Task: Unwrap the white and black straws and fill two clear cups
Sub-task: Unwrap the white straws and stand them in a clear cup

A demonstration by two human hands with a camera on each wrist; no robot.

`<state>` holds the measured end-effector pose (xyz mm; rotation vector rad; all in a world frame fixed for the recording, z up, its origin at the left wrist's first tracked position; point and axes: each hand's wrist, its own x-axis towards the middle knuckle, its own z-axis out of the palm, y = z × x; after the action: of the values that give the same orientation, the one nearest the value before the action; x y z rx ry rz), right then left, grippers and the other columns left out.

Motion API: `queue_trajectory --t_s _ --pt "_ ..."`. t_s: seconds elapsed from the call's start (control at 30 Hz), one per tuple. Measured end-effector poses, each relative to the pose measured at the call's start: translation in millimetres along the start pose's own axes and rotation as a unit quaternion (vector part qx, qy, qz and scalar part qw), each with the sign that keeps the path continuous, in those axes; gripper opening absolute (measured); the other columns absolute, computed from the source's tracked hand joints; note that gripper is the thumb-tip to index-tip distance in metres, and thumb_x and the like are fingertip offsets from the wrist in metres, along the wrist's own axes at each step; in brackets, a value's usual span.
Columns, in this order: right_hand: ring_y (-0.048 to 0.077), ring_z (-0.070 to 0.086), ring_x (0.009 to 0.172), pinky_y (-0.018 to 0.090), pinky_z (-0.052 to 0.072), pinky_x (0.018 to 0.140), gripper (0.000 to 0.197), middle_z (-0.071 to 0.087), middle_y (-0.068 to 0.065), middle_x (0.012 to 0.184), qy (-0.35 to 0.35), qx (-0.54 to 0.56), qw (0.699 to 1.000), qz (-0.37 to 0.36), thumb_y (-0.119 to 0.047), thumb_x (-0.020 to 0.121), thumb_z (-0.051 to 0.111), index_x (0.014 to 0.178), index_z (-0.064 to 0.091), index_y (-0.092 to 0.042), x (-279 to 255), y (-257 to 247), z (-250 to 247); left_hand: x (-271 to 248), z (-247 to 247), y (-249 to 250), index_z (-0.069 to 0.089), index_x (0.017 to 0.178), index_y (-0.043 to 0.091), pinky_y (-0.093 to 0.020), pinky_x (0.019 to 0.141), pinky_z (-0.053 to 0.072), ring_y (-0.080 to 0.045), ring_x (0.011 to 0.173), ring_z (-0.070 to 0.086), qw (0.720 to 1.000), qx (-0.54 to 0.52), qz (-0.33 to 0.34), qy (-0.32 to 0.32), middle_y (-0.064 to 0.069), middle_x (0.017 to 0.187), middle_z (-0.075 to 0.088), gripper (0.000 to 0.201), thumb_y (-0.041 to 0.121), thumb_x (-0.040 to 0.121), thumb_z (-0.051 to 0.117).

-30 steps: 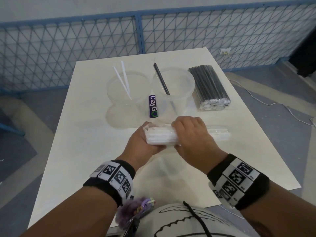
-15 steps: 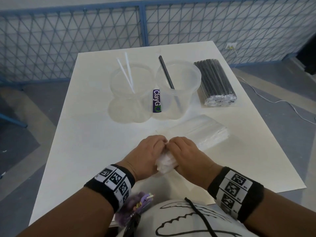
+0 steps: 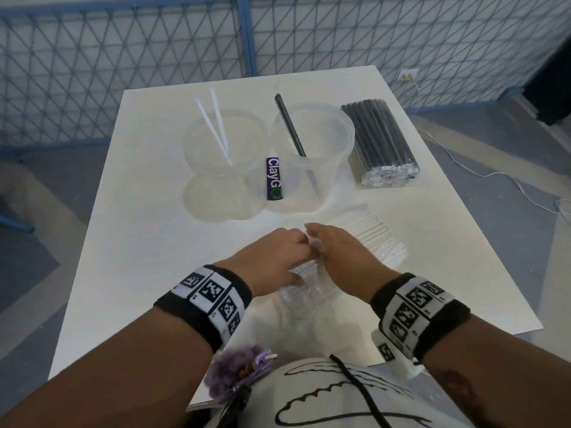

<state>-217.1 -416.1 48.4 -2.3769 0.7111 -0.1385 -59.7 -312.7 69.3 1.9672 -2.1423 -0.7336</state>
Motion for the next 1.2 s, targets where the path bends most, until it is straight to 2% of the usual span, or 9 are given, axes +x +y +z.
queue_trajectory --t_s 0.1,0.17,0.27,0.37,0.57,0.73,0.9,1.03,1.2 --pt "0.025 0.052 0.116 0.012 0.019 0.110 0.035 0.065 0.012 0.116 0.013 -0.003 0.998 -0.058 0.005 0.091 0.046 0.122 0.060 -0.004 1.5 -3.2 4.7 6.5 -5.9 2.0 0.065 0.118 0.016 -0.037 0.093 0.044 -0.022 0.104 0.051 1.000 0.023 0.007 -0.008 0.001 0.113 0.059 0.038 0.027 0.085 0.077" --pt "0.020 0.056 0.102 0.028 0.035 0.110 0.031 0.065 0.005 0.106 -0.001 0.011 0.998 -0.057 0.000 0.093 0.043 0.117 0.060 -0.009 4.8 -2.6 5.4 9.5 -7.0 0.9 0.067 0.116 0.012 -0.037 0.095 0.044 -0.022 0.106 0.051 1.000 0.008 0.010 -0.008 -0.002 0.118 0.058 0.035 0.022 0.084 0.078" --pt "0.018 0.056 0.111 0.039 0.045 0.101 0.040 0.061 0.004 0.122 -0.006 0.013 0.999 -0.035 -0.015 0.100 0.039 0.139 0.045 -0.011 6.6 -0.7 5.4 10.2 -9.6 -1.5 0.059 0.129 0.018 -0.031 0.097 0.044 -0.017 0.109 0.052 0.997 -0.059 -0.053 -0.004 0.000 0.127 0.054 0.044 0.021 0.088 0.075" --pt "0.024 0.042 0.129 0.034 0.034 0.113 0.057 0.047 0.011 0.142 -0.018 -0.027 0.999 0.000 -0.005 0.098 0.043 0.152 0.026 -0.009 -0.3 -4.4 5.0 10.0 -13.1 -10.0 0.057 0.131 0.018 -0.026 0.087 0.041 -0.014 0.103 0.054 0.982 -0.125 -0.141 -0.007 0.001 0.123 0.056 0.045 0.026 0.090 0.074" --pt "0.027 0.025 0.145 0.036 0.015 0.121 0.058 0.036 0.010 0.152 -0.060 -0.065 0.996 0.014 0.003 0.096 0.039 0.152 0.028 -0.010 0.8 -14.3 2.1 13.7 -15.1 -12.1 0.071 0.090 0.015 -0.019 0.062 0.041 -0.010 0.074 0.057 0.974 -0.148 -0.173 -0.002 0.012 0.077 0.057 0.006 0.020 0.089 0.075" --pt "0.024 0.019 0.149 0.032 0.007 0.119 0.051 0.033 0.006 0.156 -0.062 -0.109 0.992 0.019 -0.002 0.097 0.037 0.147 0.040 -0.014 8.0 -5.3 -0.7 -17.8 -39.2 -16.1 0.063 0.072 0.042 -0.027 0.087 0.047 -0.009 0.093 0.064 0.966 -0.216 -0.114 -0.084 0.013 0.090 0.069 0.027 0.025 0.090 0.074" --pt "0.022 0.011 0.151 0.033 -0.001 0.120 0.056 0.027 0.005 0.159 -0.060 -0.125 0.988 0.061 0.002 0.097 0.031 0.150 0.033 -0.017 10.0 -4.8 -2.1 -64.2 -47.6 -49.3 0.066 0.076 0.038 -0.038 0.102 0.047 -0.014 0.104 0.064 0.949 -0.158 -0.196 -0.190 0.012 0.101 0.071 0.015 0.034 0.089 0.073" --pt "0.026 0.009 0.150 0.047 0.003 0.121 0.055 0.023 0.003 0.160 -0.073 -0.173 0.979 0.076 -0.036 0.100 0.036 0.152 0.024 -0.024 12.1 -19.3 -0.8 -55.2 -30.7 -46.0 0.050 0.071 0.016 -0.030 0.064 0.037 -0.019 0.070 0.048 0.942 -0.140 -0.275 -0.130 -0.001 0.081 0.052 0.063 0.077 0.070 0.066" --pt "0.030 -0.003 0.151 0.063 -0.003 0.116 0.103 0.009 0.000 0.164 -0.178 -0.238 0.954 -0.029 -0.085 0.073 0.042 0.154 0.005 -0.034 2.6 -35.4 1.0 -39.4 -12.5 -29.1 0.052 0.086 0.024 -0.033 0.072 0.047 -0.024 0.091 0.059 0.947 -0.135 -0.270 -0.109 -0.001 0.106 0.055 0.027 0.014 0.081 0.077"
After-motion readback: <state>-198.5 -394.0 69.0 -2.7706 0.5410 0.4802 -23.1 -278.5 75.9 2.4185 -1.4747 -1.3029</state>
